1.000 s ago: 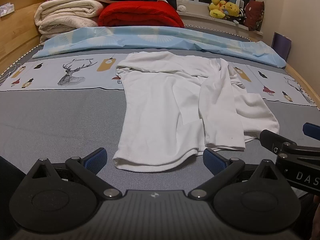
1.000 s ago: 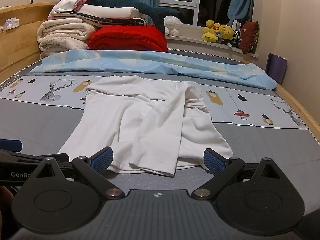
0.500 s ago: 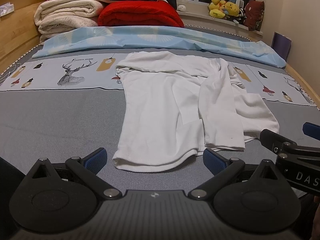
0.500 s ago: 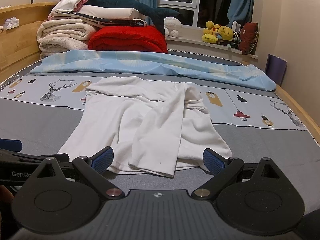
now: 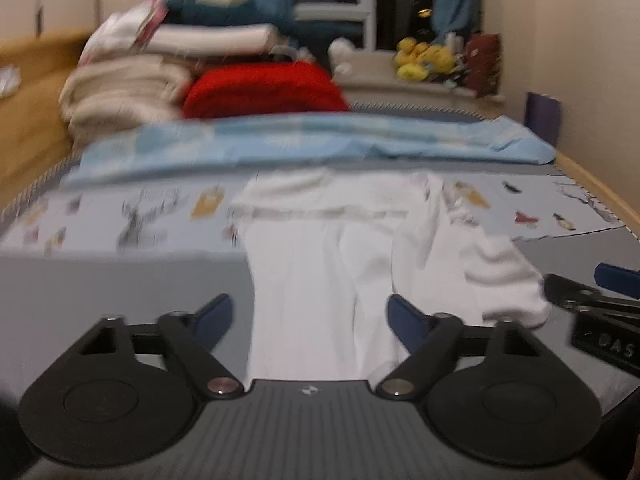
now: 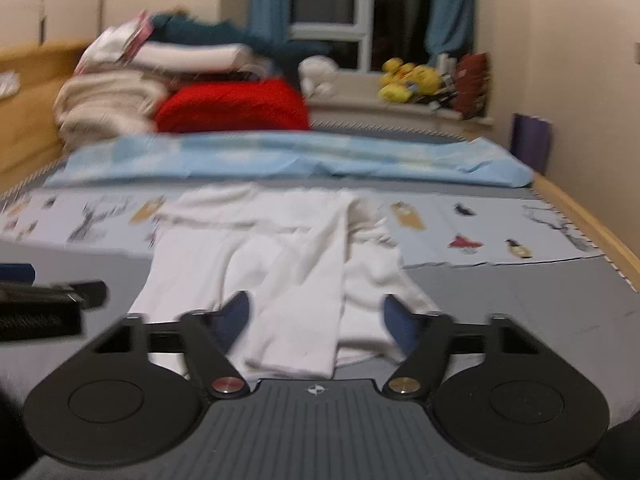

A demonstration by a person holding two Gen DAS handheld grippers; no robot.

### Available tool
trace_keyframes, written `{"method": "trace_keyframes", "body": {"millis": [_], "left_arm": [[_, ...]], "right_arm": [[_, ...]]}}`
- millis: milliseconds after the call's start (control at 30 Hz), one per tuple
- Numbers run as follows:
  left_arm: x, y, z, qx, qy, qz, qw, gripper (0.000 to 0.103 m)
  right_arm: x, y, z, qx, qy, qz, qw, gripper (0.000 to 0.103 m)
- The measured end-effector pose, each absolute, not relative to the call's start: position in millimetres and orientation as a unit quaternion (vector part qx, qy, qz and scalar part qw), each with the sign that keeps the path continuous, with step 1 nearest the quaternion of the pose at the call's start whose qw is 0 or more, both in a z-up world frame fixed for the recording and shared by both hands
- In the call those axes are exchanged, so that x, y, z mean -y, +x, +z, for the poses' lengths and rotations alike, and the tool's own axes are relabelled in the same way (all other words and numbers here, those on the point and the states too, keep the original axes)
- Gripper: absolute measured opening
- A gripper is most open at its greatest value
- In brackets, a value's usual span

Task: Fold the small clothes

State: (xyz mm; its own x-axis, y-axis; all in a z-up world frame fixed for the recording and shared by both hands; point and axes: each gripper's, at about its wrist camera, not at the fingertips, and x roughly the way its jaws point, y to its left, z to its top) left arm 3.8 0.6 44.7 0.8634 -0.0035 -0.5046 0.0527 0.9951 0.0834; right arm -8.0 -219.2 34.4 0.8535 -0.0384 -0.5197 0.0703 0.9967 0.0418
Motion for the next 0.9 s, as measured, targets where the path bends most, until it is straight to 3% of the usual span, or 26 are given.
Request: {"method": "trace_keyframes", "body": {"millis": [167, 267, 333, 400, 567, 733, 900], "left_arm": [[-22.7, 56.4, 81.7, -0.237, 0.075, -0.048, 0.967, 0.065], [-42.2, 95.5, 75.2, -0.258, 0.082, -0.055, 0.961, 0.042], [-57.1, 116.1, 53.9, -0.281, 0.07, -0.048, 0.956, 0.034], [-68.2, 138.6, 27.7, -0.351, 0.074, -0.017, 0.933, 0.017], [-99.2, 175.5, -11.7, -0.477, -0.041, -0.005, 0.878, 0.017], [-111.0, 193.2, -59.8, -0.561, -0.076, -0.016, 0.824, 0.019], [-122.8, 194.7, -89.1, -0.603, -0.083, -0.014, 0.793, 0.031]], "right_arm": [[257.9, -9.5, 48.9, -0.19, 0.055, -0.077, 0.977, 0.052], [278.0, 6.3, 44.2, -0.226, 0.069, -0.095, 0.967, 0.043], [283.9, 15.5, 38.4, -0.252, 0.071, -0.095, 0.96, 0.035], [281.1, 32.5, 29.7, -0.276, 0.071, -0.081, 0.955, 0.035], [256.3, 89.9, -5.8, -0.348, 0.07, -0.007, 0.935, 0.035], [232.2, 143.1, -65.9, -0.433, 0.042, -0.016, 0.9, 0.039], [218.9, 166.9, -92.7, -0.463, 0.014, -0.021, 0.886, 0.039]]}}
